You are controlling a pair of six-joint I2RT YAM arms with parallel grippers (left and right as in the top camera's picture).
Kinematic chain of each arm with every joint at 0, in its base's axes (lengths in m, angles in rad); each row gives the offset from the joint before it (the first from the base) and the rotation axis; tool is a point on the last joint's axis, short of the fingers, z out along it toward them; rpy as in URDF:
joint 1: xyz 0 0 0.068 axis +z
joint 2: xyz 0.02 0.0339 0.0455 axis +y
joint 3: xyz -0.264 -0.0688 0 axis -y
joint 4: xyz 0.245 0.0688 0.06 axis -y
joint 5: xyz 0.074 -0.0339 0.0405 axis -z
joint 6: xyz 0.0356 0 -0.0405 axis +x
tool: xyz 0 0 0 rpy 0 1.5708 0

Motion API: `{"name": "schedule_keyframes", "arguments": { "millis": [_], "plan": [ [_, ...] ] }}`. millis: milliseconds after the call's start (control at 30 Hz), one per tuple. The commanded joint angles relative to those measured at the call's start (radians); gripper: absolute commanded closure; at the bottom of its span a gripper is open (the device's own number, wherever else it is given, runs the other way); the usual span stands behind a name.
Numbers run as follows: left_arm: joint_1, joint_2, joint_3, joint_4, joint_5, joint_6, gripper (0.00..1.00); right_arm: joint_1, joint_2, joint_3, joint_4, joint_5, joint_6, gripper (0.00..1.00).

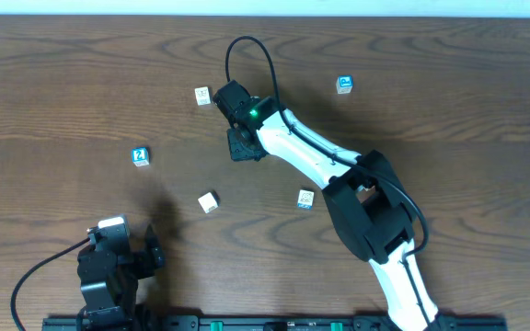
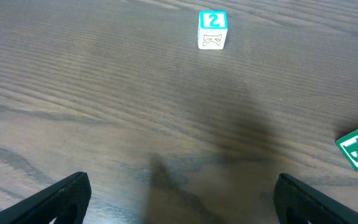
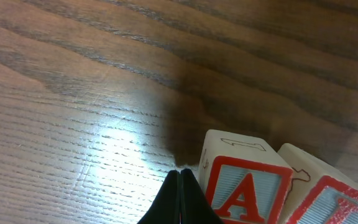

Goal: Spell out Ai2

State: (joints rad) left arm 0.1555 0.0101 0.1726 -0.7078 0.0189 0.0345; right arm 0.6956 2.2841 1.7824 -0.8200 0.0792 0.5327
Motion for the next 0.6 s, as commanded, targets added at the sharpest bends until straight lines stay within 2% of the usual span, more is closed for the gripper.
{"name": "schedule_keyframes", "arguments": {
  "millis": [0,567],
  "plan": [
    [0.003,-0.006,-0.013,-0.011,-0.008,0.014,0.05,-0.008,0.008,-0.011,-0.003,0.015,-0.002,0.99],
    [0.003,-0.006,-0.013,-0.011,-0.008,0.014,0.05,-0.008,0.008,-0.011,0.043,0.028,0.029,0.99]
  ]
}}
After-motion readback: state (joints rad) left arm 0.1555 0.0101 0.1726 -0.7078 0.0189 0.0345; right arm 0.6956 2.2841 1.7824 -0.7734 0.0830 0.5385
